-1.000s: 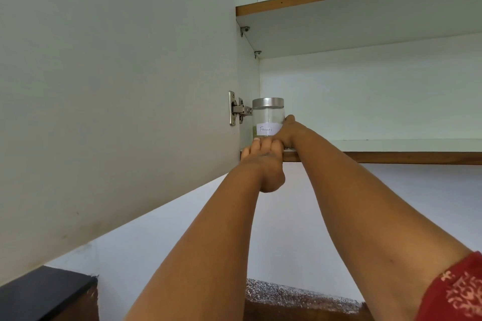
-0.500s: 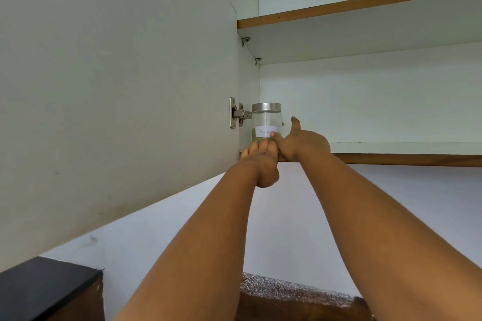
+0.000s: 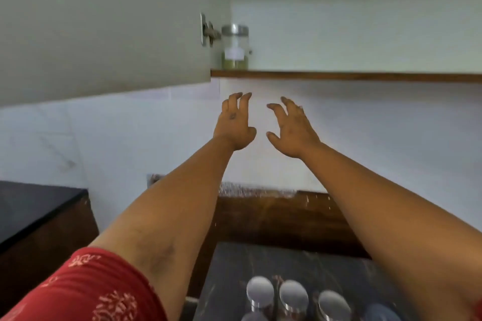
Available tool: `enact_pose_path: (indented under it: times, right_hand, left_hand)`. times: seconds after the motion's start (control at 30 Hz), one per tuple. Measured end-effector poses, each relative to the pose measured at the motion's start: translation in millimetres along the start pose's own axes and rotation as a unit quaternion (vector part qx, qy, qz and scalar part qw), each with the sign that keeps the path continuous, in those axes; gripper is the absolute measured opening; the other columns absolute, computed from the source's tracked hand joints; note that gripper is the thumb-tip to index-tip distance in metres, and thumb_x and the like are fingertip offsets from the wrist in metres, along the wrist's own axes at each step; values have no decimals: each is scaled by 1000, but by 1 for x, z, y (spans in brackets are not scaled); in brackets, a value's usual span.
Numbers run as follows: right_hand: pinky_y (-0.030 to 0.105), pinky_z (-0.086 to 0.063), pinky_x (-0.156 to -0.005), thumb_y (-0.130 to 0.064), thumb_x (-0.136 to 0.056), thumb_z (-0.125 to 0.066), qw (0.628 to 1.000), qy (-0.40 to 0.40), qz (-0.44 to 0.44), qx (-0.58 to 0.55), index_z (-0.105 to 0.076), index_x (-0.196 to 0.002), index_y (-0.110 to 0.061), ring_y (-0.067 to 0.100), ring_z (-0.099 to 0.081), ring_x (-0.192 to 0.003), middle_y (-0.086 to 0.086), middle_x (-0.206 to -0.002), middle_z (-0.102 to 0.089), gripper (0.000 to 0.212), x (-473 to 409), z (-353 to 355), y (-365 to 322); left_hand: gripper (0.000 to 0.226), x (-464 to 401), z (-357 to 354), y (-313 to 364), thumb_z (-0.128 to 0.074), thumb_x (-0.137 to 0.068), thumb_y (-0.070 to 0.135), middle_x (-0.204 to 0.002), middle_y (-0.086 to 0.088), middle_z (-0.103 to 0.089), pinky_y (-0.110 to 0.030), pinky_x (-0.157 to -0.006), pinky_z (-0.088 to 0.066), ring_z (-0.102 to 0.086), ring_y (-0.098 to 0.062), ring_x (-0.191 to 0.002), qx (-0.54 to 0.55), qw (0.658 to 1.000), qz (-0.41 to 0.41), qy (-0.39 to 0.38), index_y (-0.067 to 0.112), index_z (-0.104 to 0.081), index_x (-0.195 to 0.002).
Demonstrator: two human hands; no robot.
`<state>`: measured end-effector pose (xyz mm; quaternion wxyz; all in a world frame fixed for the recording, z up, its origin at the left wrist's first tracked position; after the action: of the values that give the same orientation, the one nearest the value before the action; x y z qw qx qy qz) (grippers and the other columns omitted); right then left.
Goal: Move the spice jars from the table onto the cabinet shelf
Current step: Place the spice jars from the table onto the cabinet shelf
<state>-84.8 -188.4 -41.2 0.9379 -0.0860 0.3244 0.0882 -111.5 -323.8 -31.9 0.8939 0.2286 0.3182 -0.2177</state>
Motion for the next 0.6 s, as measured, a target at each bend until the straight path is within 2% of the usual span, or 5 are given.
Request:
enact_pose_path:
  times: [0.17,0.27,0.37,0.5,0.6]
  right_hand:
    - [38,-40,-105,-36,-89,-62,979,-82,-168,-76,-50,-131,-19,28,-39,-132,10,-141,-41,47,117,-71,57]
    - [36,-43,-100,-34,-87,-63,950,-152,-250,-113,-62,-116,-15,30,-50,-119,12,-123,-55,35,188,-124,74]
    - [38,-45,-100,-35,-85,-67,906,-224,-327,-147,-63,-117,-17,30,-53,-118,11,-124,-59,37,263,-176,75]
    - [41,-46,-94,-41,-85,-62,867,-241,-423,-107,-57,-115,-18,31,-53,-115,10,-122,-60,38,352,-217,70]
    - [44,-42,-93,-52,-85,-58,859,-229,-453,-68,-47,-123,-18,32,-46,-121,11,-128,-50,53,392,-229,51]
  left_hand:
    - [83,103,-93,3,-68,-81,29,-144,-17,-29,-43,-106,-33,-30,-35,-131,107,987,57,-101,9,-23,-149]
    - [83,183,-162,-14,-69,-81,31,-142,-20,-31,-42,-109,-28,-32,-38,-132,130,953,174,-214,6,-25,-147]
    - [80,266,-212,-24,-70,-80,27,-141,-18,-32,-40,-108,-28,-31,-38,-132,157,915,228,-294,9,-27,-145]
    - [64,350,-237,-41,-68,-84,24,-138,-11,-44,-40,-104,-38,-43,-30,-127,218,874,327,-286,16,-37,-139]
    - [40,382,-239,-44,-59,-90,22,-129,-6,-56,-40,-95,-49,-57,-24,-113,233,857,387,-249,22,-44,-127]
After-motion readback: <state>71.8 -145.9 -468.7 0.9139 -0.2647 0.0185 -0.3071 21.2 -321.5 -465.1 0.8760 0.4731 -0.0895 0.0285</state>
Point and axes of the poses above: each hand's wrist, its own x-axis away from the middle knuckle, its own z-axis out of the back of the hand, y = z × x, the point moved 8 cm from there along -x, towards the middle knuckle
